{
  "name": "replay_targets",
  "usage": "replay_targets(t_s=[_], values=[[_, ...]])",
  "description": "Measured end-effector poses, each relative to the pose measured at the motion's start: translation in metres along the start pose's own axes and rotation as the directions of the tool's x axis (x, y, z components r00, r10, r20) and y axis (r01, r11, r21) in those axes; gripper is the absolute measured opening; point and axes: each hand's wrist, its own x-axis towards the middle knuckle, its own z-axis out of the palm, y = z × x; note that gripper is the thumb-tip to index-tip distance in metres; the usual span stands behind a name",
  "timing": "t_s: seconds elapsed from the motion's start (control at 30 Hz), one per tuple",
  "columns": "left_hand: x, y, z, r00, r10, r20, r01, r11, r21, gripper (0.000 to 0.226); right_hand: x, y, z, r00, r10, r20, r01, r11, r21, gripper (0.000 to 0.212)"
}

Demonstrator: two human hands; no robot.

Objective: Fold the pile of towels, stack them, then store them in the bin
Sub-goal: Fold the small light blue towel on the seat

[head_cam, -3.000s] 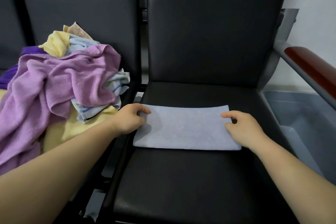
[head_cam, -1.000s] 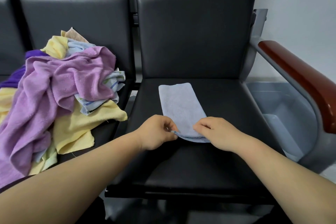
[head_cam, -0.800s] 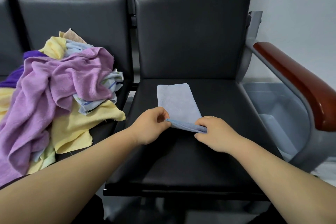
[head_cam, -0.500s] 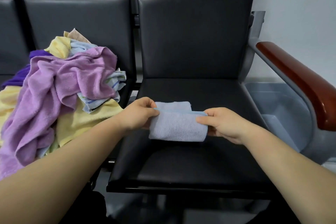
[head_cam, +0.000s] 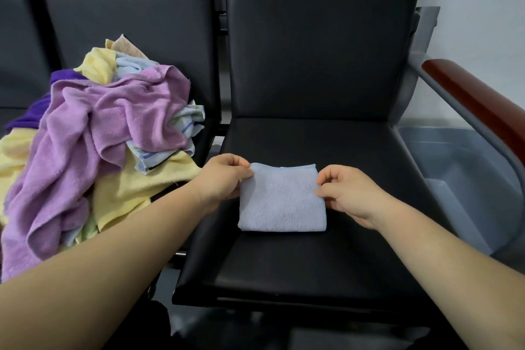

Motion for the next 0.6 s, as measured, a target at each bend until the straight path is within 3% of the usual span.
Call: replay_targets(t_s=[0.07, 0.13, 0.23, 0.3, 0.4, 0.6], values=[[0.003, -0.002, -0.003, 0.999, 0.026, 0.025, -0.027, 0.998, 0.053, 0.018, 0.006, 0.002, 0.004, 0.998, -0.038, -0.055, 0.032, 0.995, -0.099, 0.02], [0.008, -0.005, -0.006, 0.995, 0.087, 0.041, -0.095, 0.966, 0.242, 0.034, 0.01, 0.005, 0.007, 0.991, -0.1, -0.094, 0.078, 0.974, -0.212, 0.024], [0.009, -0.009, -0.006, 0.978, 0.187, 0.088, -0.202, 0.774, 0.601, 0.055, 0.017, 0.008, 0.013, 0.981, -0.169, -0.101, 0.119, 0.919, -0.376, 0.03], [0.009, -0.012, -0.004, 0.964, 0.23, 0.133, -0.255, 0.652, 0.714, 0.06, 0.02, 0.01, 0.017, 0.977, -0.191, -0.092, 0.122, 0.862, -0.493, 0.036], [0.013, -0.019, -0.001, 0.947, 0.277, 0.161, -0.299, 0.583, 0.756, 0.059, 0.022, 0.011, 0.021, 0.973, -0.221, -0.065, 0.138, 0.787, -0.601, 0.039], [0.015, -0.022, 0.005, 0.926, 0.376, -0.017, -0.243, 0.632, 0.736, 0.035, 0.022, 0.012, 0.017, 0.965, -0.26, 0.022, 0.195, 0.662, -0.724, 0.034]])
